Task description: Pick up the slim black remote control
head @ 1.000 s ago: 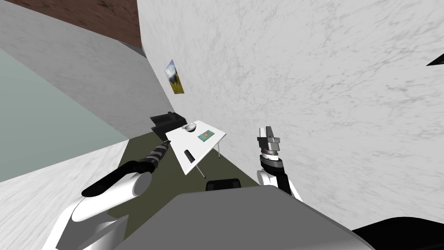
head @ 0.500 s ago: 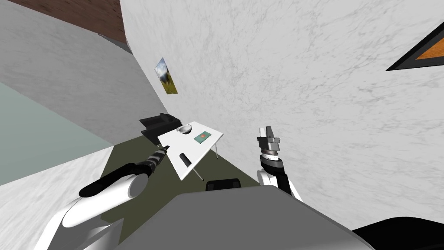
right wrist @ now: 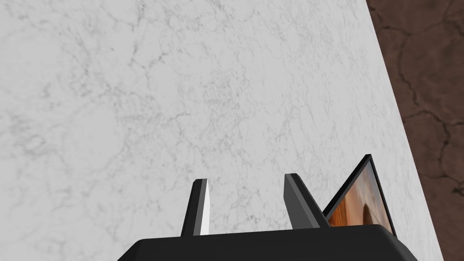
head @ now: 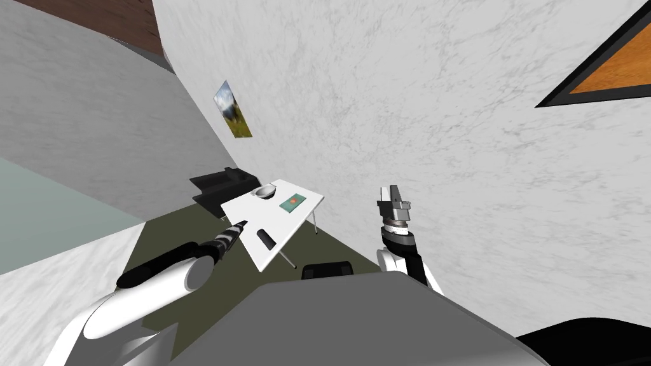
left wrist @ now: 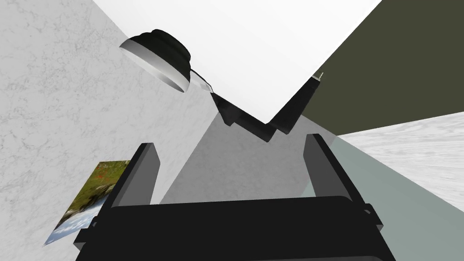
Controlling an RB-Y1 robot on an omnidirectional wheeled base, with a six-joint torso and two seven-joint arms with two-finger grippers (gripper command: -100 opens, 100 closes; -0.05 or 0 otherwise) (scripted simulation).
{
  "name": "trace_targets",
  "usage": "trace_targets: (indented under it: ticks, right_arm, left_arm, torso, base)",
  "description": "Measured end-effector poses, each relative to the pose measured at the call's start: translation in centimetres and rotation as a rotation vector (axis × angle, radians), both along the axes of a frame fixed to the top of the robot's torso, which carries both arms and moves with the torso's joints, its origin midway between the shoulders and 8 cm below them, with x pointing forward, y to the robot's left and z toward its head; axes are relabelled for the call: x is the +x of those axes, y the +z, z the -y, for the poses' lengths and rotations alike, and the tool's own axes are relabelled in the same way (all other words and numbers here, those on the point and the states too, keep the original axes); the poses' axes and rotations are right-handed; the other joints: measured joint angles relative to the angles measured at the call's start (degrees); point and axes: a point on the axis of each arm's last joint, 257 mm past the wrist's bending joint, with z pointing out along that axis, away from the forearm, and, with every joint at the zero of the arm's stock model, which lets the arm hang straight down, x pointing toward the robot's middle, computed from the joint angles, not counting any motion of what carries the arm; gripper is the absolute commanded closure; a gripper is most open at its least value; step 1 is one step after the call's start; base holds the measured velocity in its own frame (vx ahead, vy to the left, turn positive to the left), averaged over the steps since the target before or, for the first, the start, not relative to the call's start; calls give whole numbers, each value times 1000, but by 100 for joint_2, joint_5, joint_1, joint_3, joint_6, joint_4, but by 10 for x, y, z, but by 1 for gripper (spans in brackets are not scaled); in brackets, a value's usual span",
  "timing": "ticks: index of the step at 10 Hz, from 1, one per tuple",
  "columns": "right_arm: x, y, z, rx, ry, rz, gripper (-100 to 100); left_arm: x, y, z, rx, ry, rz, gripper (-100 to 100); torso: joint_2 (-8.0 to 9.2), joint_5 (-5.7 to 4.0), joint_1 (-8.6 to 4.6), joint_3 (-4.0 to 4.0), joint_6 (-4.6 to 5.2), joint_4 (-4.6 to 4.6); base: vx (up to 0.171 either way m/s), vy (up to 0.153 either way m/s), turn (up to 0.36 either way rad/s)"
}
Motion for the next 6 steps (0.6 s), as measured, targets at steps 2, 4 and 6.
trace_targets:
  ticks: [2, 4, 6]
  right_arm:
    - [0, 0, 0, 0, 0, 0, 0]
    - [0, 0, 0, 0, 0, 0, 0]
    - [0, 0, 0, 0, 0, 0, 0]
  left_arm:
    - [-14, -17, -7, -15, 13, -71, -100]
    - [-25, -29, -6, -32, 19, -127, -100]
    - [-42, -45, -12, -50, 31, -191, -100]
  torso:
    - [-6, 0, 2, -3, -1, -1]
    - [0, 0, 1, 0, -5, 0]
    - [-3, -1, 1, -2, -4, -1]
  base:
    - [41, 1, -164]
    - [24, -5, -109]
    - [23, 0, -51]
